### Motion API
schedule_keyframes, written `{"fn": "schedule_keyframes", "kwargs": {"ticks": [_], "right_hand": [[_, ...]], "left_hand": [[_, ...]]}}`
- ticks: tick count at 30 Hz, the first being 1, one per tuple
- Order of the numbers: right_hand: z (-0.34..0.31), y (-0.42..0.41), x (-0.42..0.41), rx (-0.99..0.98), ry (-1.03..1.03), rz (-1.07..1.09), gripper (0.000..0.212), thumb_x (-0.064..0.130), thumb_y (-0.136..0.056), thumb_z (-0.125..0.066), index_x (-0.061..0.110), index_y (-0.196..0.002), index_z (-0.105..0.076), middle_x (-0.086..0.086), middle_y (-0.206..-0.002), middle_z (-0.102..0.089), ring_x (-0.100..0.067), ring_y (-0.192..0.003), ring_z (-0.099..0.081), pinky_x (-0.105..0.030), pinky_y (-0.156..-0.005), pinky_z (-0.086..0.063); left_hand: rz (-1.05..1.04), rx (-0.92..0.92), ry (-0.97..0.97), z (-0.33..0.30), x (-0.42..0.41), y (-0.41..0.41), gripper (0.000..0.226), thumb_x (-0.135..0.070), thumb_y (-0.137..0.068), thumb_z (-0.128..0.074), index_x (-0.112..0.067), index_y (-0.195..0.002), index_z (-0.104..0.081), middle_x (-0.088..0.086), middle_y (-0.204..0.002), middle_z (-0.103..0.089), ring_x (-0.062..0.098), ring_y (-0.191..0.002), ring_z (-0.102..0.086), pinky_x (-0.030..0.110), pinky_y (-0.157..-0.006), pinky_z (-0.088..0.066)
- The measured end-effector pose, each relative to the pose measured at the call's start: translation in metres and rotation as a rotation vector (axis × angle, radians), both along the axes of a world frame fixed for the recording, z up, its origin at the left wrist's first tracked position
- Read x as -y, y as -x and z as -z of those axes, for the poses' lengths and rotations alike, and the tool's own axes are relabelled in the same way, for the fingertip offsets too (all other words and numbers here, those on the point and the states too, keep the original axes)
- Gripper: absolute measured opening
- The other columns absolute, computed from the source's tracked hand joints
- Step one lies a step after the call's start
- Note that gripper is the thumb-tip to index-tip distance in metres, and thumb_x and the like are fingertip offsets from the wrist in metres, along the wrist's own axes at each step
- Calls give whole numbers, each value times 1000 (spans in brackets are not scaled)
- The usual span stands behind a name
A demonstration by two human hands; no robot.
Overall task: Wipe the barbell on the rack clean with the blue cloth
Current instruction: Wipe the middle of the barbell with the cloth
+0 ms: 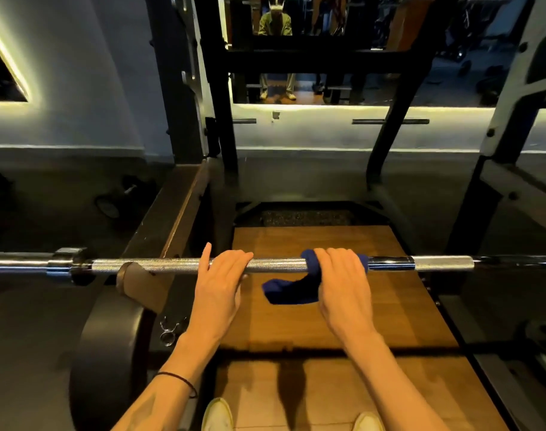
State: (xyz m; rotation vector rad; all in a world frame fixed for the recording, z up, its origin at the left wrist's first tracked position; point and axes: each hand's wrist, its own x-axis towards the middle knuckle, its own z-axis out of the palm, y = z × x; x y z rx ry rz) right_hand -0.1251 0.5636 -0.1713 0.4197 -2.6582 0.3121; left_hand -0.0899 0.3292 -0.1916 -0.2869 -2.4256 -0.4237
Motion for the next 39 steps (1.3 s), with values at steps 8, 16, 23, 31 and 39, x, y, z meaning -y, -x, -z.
{"fn": "schedule_keyframes", "kwargs": {"ticks": [8, 16, 23, 31, 39], "right_hand": [[3, -17, 75, 2, -126, 9, 43, 13, -82, -70, 12, -121, -53, -9, -112, -57, -30, -106, -53, -45, -104, -40], [11, 0, 19, -106, 40, -122, 32, 16, -82, -46, 13, -110, -61, -6, -95, -57, -32, -89, -54, -44, -85, -44], [6, -1, 1, -25, -50, 101, 25, 20, -82, -69, 18, -104, -56, -1, -97, -56, -25, -94, -52, -41, -95, -41], [4, -14, 83, -46, 13, -159, 34, 16, -86, -66, 16, -118, -53, -2, -103, -57, -24, -95, -53, -40, -95, -42], [10, 5, -34, -92, 25, -45, 28, 13, -83, -69, 16, -109, -59, -1, -95, -58, -25, -88, -54, -40, -84, -44]], "left_hand": [[-48, 90, -71, -9, -17, -7, 34, -33, -98, -47, -16, -124, -60, 3, -124, -63, 23, -126, -55, 55, -122, -14], [-59, 192, -2, -18, -9, -7, 40, -38, -92, -56, -15, -124, -61, 2, -116, -65, 22, -116, -58, 53, -120, -20], [-143, 165, -115, -17, -22, -3, 23, -31, -92, -65, -19, -110, -62, -4, -100, -61, 17, -101, -58, 48, -121, -17], [-120, 89, -103, -17, -20, 1, 14, -24, -89, -65, -18, -101, -61, 0, -95, -61, 20, -90, -57, 37, -97, -38], [-79, 22, -60, -21, -16, 3, 23, -11, -78, -78, -13, -93, -60, 1, -87, -54, 12, -77, -40, 22, -73, -20]]}}
